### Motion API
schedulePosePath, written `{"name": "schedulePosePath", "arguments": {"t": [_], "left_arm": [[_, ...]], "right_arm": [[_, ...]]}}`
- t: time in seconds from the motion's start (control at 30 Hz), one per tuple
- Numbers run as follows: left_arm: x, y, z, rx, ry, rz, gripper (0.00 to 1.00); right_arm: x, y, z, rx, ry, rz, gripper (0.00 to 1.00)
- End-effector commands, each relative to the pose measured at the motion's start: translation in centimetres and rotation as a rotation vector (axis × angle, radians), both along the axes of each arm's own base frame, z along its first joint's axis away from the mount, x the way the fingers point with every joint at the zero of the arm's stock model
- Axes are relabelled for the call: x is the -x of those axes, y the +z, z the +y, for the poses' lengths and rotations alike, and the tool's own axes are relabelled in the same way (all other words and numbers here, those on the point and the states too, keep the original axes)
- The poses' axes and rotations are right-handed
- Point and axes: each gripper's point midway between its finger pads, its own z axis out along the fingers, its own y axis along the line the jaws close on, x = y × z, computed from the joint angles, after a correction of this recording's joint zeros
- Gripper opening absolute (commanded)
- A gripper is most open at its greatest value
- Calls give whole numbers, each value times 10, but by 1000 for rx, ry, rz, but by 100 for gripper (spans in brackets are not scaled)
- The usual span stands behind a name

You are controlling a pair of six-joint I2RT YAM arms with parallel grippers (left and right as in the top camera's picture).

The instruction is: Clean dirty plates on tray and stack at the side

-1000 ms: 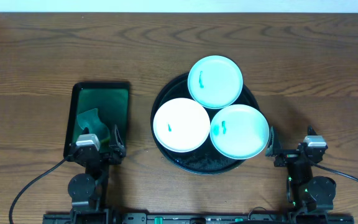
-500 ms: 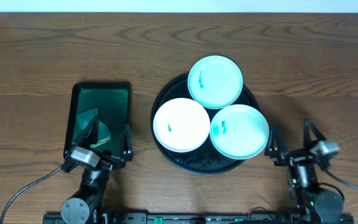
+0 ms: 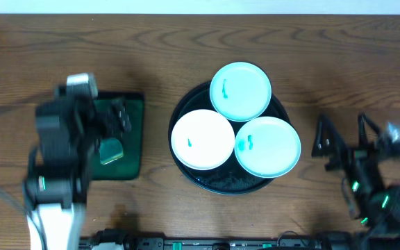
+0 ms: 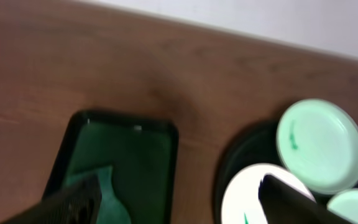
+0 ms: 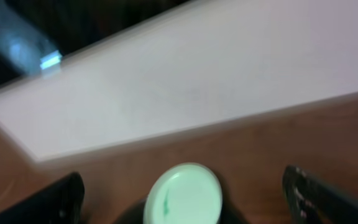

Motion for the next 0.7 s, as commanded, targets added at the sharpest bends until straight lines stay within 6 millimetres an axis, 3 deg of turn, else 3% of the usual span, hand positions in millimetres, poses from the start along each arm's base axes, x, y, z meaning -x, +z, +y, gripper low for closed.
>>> {"name": "schedulePosePath", "arguments": {"t": [0.0,0.13,0.23,0.37,0.43,0.57,0.67], "left_arm": [[-25,-12,13,3,56,119,82],[-30,-59,57,206,371,298,82],[-22,-95,78,239,445,435,82],[-2,-136,85,238,443,632,82],[5,-154,82,217,400,713,82],[13,-187,75,209,367,833,82],[16,-209,74,212,367,892,82]], "right_arm": [[-24,36,43,81,265,74,99],[-47,42,83,7,529,197,99],[-65,30,111,-4,677,259,99],[-99,-25,113,68,468,509,99],[-103,-47,118,141,387,594,99],[-101,-60,148,245,457,588,98],[-107,-54,158,205,443,565,98]]}}
